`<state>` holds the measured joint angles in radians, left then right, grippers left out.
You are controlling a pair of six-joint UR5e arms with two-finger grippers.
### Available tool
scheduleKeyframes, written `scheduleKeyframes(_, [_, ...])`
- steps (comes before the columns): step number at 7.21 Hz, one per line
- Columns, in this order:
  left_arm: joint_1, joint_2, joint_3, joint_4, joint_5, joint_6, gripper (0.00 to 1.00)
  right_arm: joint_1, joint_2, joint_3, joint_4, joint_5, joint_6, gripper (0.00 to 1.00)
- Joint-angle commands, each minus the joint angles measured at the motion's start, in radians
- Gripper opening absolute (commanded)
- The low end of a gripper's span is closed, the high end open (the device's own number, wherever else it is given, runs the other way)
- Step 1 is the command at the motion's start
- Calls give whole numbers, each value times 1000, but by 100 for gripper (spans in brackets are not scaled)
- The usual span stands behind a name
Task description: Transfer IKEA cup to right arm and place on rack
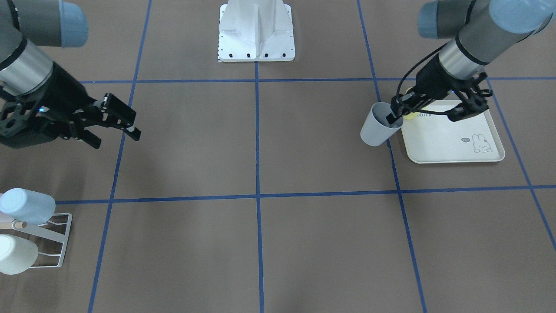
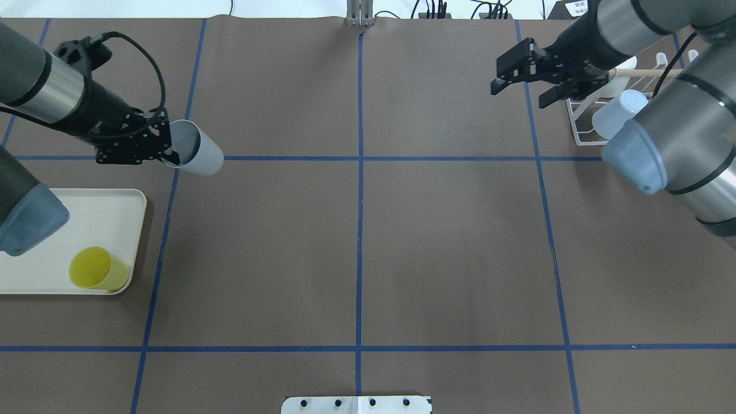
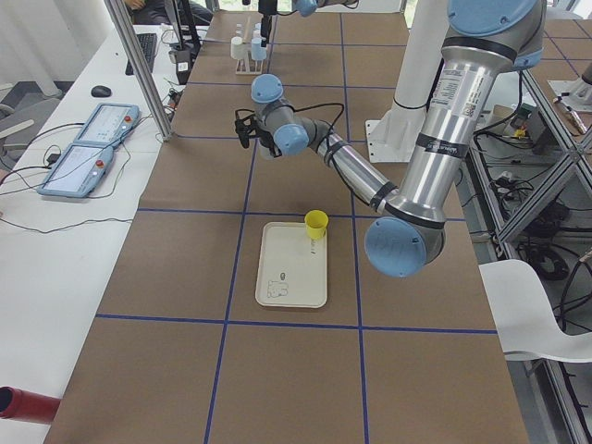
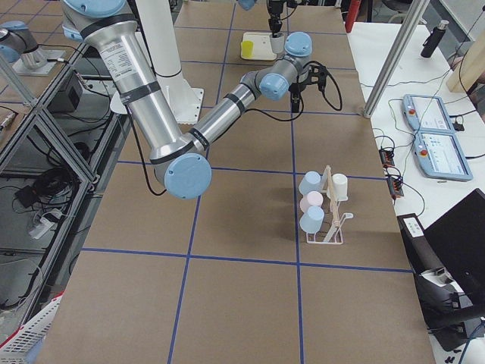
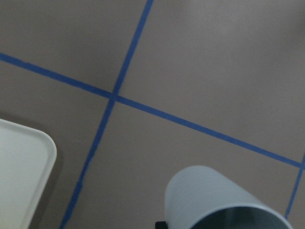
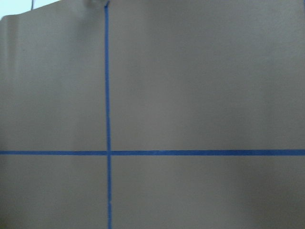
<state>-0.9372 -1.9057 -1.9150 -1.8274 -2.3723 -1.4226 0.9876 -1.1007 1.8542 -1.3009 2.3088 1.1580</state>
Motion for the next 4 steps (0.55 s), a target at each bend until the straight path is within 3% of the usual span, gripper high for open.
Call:
scheduleKeyframes(1, [35,-132,61,-35,-56,-10,0,-85,4,10,278,-35,339,97])
scheduleKeyframes(3, [58,-182,70,-123,-74,-135,0,-109,5,14,473,-35,518,97])
scheduleKeyframes(4, [66,-181,100,-368,-67,-341,0,-119,2,8,597,-43,611,97])
